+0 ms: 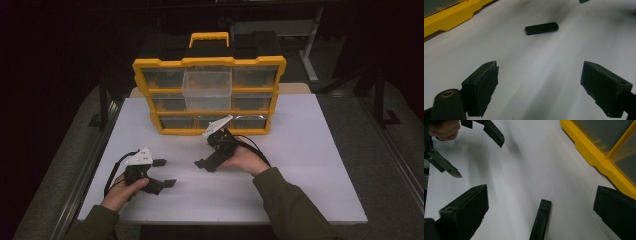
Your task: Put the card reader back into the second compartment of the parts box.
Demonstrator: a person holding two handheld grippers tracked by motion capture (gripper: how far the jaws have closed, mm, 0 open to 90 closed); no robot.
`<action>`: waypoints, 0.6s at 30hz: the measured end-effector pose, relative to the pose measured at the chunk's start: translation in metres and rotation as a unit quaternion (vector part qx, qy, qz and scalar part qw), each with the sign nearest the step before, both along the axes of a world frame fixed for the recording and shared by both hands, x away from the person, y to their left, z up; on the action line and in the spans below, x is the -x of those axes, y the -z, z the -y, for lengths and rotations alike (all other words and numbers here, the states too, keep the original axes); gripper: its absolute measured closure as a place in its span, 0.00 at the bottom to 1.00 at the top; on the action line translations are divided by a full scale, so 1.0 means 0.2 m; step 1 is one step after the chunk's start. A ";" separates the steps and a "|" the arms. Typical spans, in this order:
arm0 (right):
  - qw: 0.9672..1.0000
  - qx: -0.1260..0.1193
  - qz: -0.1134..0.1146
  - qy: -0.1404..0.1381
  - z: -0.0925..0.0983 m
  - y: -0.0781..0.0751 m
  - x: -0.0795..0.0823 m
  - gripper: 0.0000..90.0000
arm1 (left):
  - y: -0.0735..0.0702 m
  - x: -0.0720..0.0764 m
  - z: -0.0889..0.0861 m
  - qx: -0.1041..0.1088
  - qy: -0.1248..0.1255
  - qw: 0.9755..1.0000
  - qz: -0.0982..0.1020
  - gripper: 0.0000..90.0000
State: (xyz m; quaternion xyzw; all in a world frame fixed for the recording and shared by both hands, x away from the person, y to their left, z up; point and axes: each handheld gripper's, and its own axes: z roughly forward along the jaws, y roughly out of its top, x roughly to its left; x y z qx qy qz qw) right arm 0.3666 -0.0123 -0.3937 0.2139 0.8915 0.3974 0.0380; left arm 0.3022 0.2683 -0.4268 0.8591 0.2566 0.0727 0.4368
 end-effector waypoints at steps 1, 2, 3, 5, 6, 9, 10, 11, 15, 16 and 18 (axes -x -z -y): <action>1.000 0.000 0.000 0.000 0.00 0.00 0.00 0.03 | 0.00 0.00 0.00 0.000 0.000 1.000 0.000 0.16; 1.000 0.000 -0.002 0.001 0.00 0.00 0.00 0.03 | 0.00 0.00 0.00 0.001 -0.001 1.000 0.000 0.16; 1.000 0.001 -0.003 0.002 0.00 0.01 0.00 0.05 | 0.00 0.00 0.00 0.000 0.000 1.000 -0.001 0.16; 1.000 0.005 -0.001 0.004 0.00 0.01 0.00 0.06 | 0.00 0.00 0.00 0.000 0.000 1.000 0.000 0.16; 1.000 0.006 -0.001 0.005 0.00 0.01 0.00 0.07 | 0.00 0.00 0.00 0.000 0.000 1.000 0.000 0.16; 1.000 0.011 -0.001 0.006 0.00 0.02 0.01 0.14 | 0.00 0.00 0.00 0.001 0.000 1.000 0.000 0.16; 1.000 0.011 -0.002 0.008 0.00 0.02 0.00 0.15 | 0.00 0.00 0.00 0.001 -0.001 1.000 0.000 0.16; 1.000 0.013 -0.004 0.010 0.00 0.02 0.00 0.17 | 0.00 0.00 0.00 0.001 -0.001 1.000 0.000 0.16; 1.000 0.017 -0.012 0.008 0.00 0.03 0.00 0.25 | 0.00 0.00 0.00 0.002 -0.001 1.000 0.000 0.16; 1.000 0.018 -0.014 0.007 0.00 0.03 0.01 0.26 | 0.00 0.00 0.00 0.002 -0.001 1.000 0.000 0.16; 1.000 0.018 -0.014 0.007 0.00 0.03 0.01 0.27 | 0.00 0.01 0.00 0.002 -0.001 1.000 0.000 0.16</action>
